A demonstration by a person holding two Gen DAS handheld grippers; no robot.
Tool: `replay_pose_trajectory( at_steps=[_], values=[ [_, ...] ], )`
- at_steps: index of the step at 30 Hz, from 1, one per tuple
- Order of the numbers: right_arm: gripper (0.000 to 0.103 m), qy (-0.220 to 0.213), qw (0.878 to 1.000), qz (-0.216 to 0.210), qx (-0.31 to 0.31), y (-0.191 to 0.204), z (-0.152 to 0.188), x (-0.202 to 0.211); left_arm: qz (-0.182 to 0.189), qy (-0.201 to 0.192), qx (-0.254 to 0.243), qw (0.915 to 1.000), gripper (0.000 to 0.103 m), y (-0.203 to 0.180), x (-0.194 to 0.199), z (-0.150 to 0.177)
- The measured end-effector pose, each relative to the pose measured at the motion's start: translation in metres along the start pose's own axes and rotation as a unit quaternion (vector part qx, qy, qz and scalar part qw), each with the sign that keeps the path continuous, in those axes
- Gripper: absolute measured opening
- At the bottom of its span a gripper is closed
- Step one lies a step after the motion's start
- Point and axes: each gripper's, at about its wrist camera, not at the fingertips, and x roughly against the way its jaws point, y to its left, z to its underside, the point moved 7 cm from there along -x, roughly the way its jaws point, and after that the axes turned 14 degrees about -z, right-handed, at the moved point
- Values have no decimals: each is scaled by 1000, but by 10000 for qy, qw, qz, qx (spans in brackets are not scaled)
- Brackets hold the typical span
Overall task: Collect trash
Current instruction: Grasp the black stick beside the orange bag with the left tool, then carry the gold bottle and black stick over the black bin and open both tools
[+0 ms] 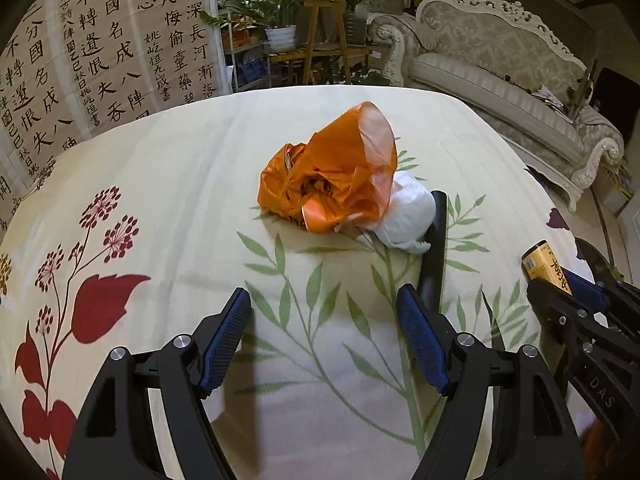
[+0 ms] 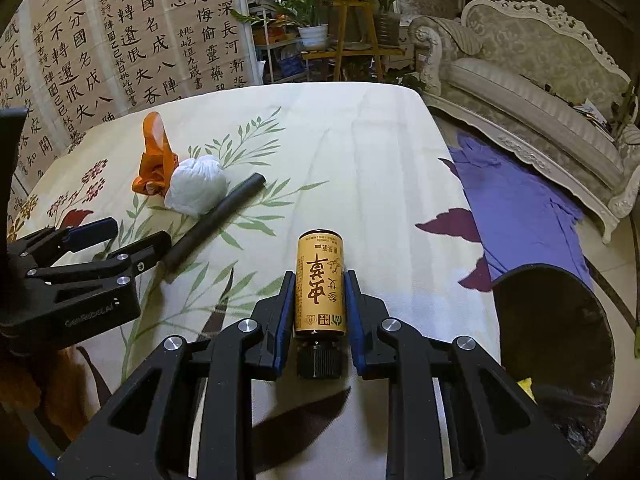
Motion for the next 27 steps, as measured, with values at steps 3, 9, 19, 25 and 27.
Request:
replay_pose_trajectory(
  at_steps=[3,9,19,25,27],
  values=[
    [23,-9,10000,31,-40,-4,3,4,87,-78,136,9998,73,0,7,-1],
    [23,-37,9999,53,-112,-11,10,11,289,-380,-22,9989,66,-19,24,-5],
    [23,-78,9998,-33,-171,-15,11,13,375,-272,-443,9979,26,-51,10,-8],
    [23,-85,9998,-59,-171,-18,12,15,463,-325,-539,9969,15,-56,17,0],
    [23,-81,9998,-54,-167,-17,12,15,489,-331,-527,9969,15,-56,19,3]
  ],
)
